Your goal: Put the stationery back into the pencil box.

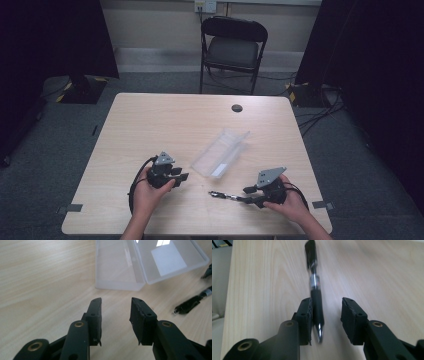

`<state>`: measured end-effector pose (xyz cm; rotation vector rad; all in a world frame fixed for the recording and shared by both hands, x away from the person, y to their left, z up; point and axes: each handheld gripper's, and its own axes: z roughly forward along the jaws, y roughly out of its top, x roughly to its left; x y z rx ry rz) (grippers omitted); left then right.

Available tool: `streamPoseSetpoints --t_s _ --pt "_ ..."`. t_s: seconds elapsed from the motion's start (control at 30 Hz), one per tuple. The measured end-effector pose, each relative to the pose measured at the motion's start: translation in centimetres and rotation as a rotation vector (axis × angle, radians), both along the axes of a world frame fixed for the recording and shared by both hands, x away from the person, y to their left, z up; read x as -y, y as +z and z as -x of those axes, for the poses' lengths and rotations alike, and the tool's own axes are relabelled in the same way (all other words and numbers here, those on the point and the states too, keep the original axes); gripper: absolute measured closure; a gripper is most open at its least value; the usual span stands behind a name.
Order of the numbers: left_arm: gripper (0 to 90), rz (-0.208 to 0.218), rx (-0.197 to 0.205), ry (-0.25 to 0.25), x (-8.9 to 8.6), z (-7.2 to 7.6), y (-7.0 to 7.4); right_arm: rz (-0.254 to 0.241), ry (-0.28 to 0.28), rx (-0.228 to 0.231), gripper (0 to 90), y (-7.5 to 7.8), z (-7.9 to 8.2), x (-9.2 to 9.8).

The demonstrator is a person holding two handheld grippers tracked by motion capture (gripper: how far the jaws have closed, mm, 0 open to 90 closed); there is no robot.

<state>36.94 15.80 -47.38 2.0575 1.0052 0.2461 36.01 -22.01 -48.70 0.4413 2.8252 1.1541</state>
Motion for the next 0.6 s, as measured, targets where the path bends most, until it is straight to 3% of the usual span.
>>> streamPoseSetpoints --t_s 0.1,0.2,0.23,0.33,0.6 --pt "60.7 -0.003 -0.001 -0.013 0.0 0.6 -0.1 -0.027 0.004 -0.031 63.1 -0.1 0.4 0.3" --pt "59.9 0.004 0.007 -0.030 0.1 1.0 0.0 -0.003 0.003 -0.011 79.3 0.0 0.5 -0.3" --pt "59.4 0.016 0.014 -0.041 0.2 1.1 0.0 0.009 0.004 -0.001 80.7 0.1 0.4 -0.4" --pt "57.2 0.031 0.017 -0.058 0.5 1.5 0.1 -0.006 0.008 0.001 81.6 0.0 0.3 -1.3" --pt "53.9 0.052 0.010 -0.128 1.4 2.2 -0.4 -0.044 0.106 -0.017 81.5 -0.3 0.1 -5.1"
